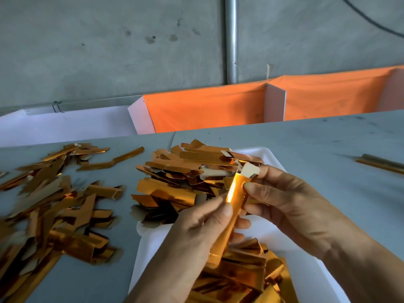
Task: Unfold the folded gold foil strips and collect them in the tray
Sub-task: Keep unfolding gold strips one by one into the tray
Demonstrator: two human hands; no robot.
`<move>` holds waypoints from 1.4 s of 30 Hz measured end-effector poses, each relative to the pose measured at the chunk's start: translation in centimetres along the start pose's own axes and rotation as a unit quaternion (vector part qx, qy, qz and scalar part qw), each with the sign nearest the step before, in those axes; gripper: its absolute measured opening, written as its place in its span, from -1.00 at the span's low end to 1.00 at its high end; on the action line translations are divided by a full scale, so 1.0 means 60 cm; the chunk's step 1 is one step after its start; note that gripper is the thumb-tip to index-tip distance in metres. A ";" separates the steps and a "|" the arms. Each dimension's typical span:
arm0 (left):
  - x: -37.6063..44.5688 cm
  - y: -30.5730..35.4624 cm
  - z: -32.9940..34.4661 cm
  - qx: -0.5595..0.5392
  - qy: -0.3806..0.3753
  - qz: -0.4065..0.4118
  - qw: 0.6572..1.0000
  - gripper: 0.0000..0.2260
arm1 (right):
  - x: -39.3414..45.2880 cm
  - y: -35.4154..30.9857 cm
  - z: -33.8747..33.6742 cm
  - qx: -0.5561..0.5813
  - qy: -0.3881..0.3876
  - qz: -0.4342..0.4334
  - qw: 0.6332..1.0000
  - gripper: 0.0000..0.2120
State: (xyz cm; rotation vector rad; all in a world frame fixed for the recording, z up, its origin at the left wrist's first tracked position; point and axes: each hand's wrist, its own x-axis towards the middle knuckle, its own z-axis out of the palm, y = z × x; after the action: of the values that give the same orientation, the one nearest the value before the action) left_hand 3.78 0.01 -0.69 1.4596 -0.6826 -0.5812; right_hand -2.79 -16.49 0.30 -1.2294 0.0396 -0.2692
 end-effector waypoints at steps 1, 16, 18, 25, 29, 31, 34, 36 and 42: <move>-0.004 0.000 0.002 0.065 0.023 0.040 0.997 -0.82 | 0.000 -0.001 0.001 0.010 0.004 -0.002 1.000 -0.80; 0.005 -0.022 0.032 0.420 0.193 0.208 0.862 -0.45 | -0.006 -0.006 0.010 -0.160 0.111 -0.099 0.976 -0.77; 0.005 -0.023 0.031 0.420 0.193 0.202 0.864 -0.44 | -0.006 -0.006 0.010 -0.173 0.093 -0.091 0.976 -0.87; 0.005 -0.023 0.034 0.434 0.175 0.194 0.862 -0.40 | -0.005 -0.001 0.014 -0.306 0.099 -0.097 0.942 -0.87; 0.003 -0.021 0.032 0.416 0.174 0.202 0.869 -0.44 | -0.006 -0.007 0.010 -0.216 0.047 -0.034 0.975 -0.82; 0.002 -0.018 0.032 0.400 0.167 0.203 0.878 -0.48 | -0.006 -0.013 0.003 -0.184 0.047 -0.024 0.982 -0.82; 0.002 -0.012 0.030 0.348 0.158 0.202 0.902 -0.54 | -0.009 -0.017 -0.003 -0.149 0.020 -0.017 0.988 -0.79; 0.001 -0.009 0.027 0.300 0.164 0.199 0.918 -0.57 | -0.010 -0.018 -0.003 -0.131 0.009 -0.010 0.991 -0.73; -0.001 -0.005 0.028 0.297 0.132 0.223 0.919 -0.59 | -0.009 -0.021 -0.007 -0.128 0.005 -0.012 0.992 -0.78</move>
State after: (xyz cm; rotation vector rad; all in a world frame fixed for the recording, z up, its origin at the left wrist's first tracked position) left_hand 2.57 -1.13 -1.00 1.8147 -0.9878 0.2057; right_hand -3.61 -17.15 1.27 -1.4836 0.0690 -0.2972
